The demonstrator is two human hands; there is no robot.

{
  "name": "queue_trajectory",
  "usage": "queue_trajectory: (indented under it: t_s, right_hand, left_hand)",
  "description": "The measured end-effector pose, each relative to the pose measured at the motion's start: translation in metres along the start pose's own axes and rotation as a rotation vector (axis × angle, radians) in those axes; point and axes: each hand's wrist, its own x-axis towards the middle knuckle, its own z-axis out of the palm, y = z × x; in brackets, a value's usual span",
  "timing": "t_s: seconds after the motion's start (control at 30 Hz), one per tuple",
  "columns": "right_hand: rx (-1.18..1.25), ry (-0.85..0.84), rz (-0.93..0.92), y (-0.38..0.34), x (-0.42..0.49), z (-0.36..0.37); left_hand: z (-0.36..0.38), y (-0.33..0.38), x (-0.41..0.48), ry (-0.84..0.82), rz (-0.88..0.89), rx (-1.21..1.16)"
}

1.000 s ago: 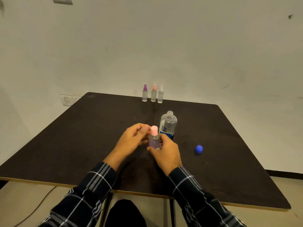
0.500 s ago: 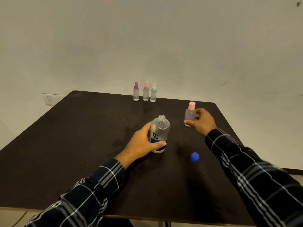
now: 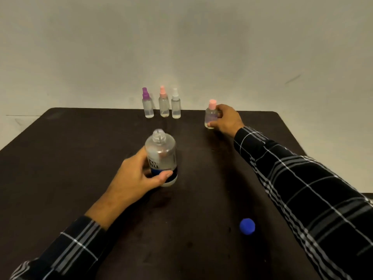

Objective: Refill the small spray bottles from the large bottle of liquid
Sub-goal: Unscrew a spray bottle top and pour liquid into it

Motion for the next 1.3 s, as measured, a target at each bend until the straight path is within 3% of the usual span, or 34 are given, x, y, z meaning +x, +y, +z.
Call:
queue_trajectory:
  t_s: [0.47,1.03,1.2,1.3]
  right_hand:
    - [0.144,0.056,-0.004,0.005,0.053,0.033]
    - [0.006,0.092,-0.041,-0.013,0.068,0.058]
    - [0.011,-0.061,0.063,-0.017,0.064,0.045]
    - [-0.098,-0.1,0.012,-0.019,0.038,0.016]
  left_hand:
    - [-0.003,-0.02,0.046,0.047,-0.02,-0.019]
    - [-0.002,-0.026,0.049,0.035,-0.036,-0.019]
    - [-0.003,-0.026,0.048,0.037,-0.039,-0.007]
    - [-0.003,-0.024,0.048,0.041,-0.039,0.004]
